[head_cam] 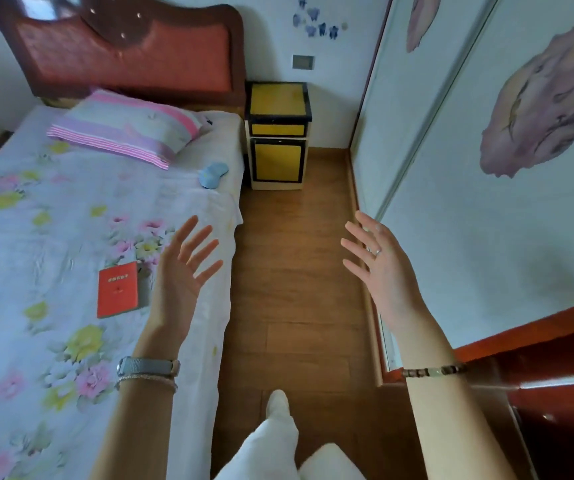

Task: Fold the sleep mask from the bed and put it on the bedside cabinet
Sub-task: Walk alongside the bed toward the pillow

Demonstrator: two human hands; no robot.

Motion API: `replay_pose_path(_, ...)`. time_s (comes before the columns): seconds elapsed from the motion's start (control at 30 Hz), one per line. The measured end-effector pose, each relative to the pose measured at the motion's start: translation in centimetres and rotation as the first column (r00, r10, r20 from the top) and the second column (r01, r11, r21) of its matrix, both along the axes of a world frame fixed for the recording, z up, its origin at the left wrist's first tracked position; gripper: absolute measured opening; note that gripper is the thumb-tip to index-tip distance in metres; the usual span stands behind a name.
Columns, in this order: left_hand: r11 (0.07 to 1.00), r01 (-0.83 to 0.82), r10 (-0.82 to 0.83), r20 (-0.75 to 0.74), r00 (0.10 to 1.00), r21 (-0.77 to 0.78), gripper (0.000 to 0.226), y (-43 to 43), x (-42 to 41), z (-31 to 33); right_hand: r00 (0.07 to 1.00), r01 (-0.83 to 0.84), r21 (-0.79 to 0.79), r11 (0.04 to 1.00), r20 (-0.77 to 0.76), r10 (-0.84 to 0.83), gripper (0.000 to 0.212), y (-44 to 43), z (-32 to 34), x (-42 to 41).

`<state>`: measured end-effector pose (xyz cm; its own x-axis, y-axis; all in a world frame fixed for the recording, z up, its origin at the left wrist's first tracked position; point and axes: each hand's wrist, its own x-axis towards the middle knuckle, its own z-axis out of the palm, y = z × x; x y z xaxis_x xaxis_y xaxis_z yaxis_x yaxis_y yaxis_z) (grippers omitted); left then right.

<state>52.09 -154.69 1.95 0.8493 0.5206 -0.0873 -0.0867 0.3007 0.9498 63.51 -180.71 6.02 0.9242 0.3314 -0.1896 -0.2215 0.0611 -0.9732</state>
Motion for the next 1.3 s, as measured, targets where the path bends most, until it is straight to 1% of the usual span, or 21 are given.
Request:
replay_pose_path(0.07, 1.000, 0.000, 0.000, 0.008, 1.000, 0.024, 0.050, 1.1, 2.6, 0.6, 1.000, -0.016, 0.000, 1.000, 0.023, 0.016, 0.034, 1.5, 0.7, 2.7)
replay_pose_path(0.2, 0.999, -0.020, 0.020, 0.015, 1.000, 0.025, 0.048, 3.0, 6.9, 1.1, 0.999, -0.033, -0.008, 0.999, 0.028, 0.033, 0.038, 3.8, 1.3, 7.5)
replay_pose_path(0.37, 0.996, -0.075, 0.077, -0.046, 0.996, 0.039, 0.045, 5.1, 11.9, 0.3, 0.998, -0.064, -0.024, 0.998, 0.004, 0.065, 0.044, 6.2, 0.3, 13.7)
replay_pose_path(0.5, 0.992, -0.123, 0.125, -0.068, 0.990, 0.035, 0.046, 6.7, 16.4, -0.8, 0.994, -0.108, -0.005, 0.994, -0.031, 0.108, 0.042, 8.5, -0.9, 19.9)
replay_pose_path(0.6, 0.985, -0.170, 0.172, -0.071, 0.982, 0.036, 0.048, 8.0, 20.5, -1.2, 0.987, -0.156, 0.004, 0.988, -0.034, 0.156, 0.042, 10.5, -1.3, 25.3)
replay_pose_path(0.73, 0.968, -0.250, 0.250, -0.057, 0.966, 0.021, 0.049, 9.7, 26.5, -0.7, 0.976, -0.217, -0.002, 0.976, 0.003, 0.217, 0.042, 13.4, -0.8, 32.9)
replay_pose_path(0.83, 0.954, -0.300, 0.300, -0.046, 0.953, 0.011, 0.049, 10.6, 30.0, -0.2, 0.960, -0.280, 0.011, 0.960, 0.007, 0.280, 0.046, 15.5, 0.0, 37.6)
replay_pose_path(0.9, 0.937, -0.349, 0.349, -0.027, 0.937, 0.004, 0.053, 11.2, 31.8, -0.2, 0.948, -0.317, 0.009, 0.948, 0.011, 0.317, 0.042, 17.0, 0.0, 40.4)
replay_pose_path(0.97, 0.920, -0.391, 0.390, -0.032, 0.920, -0.013, 0.055, 12.0, 33.1, -0.2, 0.948, -0.319, 0.018, 0.948, -0.002, 0.319, 0.037, 18.4, -0.2, 42.7)
replay_pose_path(1.07, 0.899, -0.436, 0.432, -0.067, 0.899, -0.050, 0.052, 13.2, 34.7, -0.7, 0.944, -0.325, 0.042, 0.945, -0.049, 0.327, 0.037, 20.6, -1.1, 45.3)
replay_pose_path(1.3, 0.856, -0.510, 0.501, -0.101, 0.859, -0.086, 0.046, 18.7, 39.5, -2.5, 0.897, -0.427, -0.001, 0.904, -0.124, 0.424, 0.039, 27.7, -3.4, 50.9)
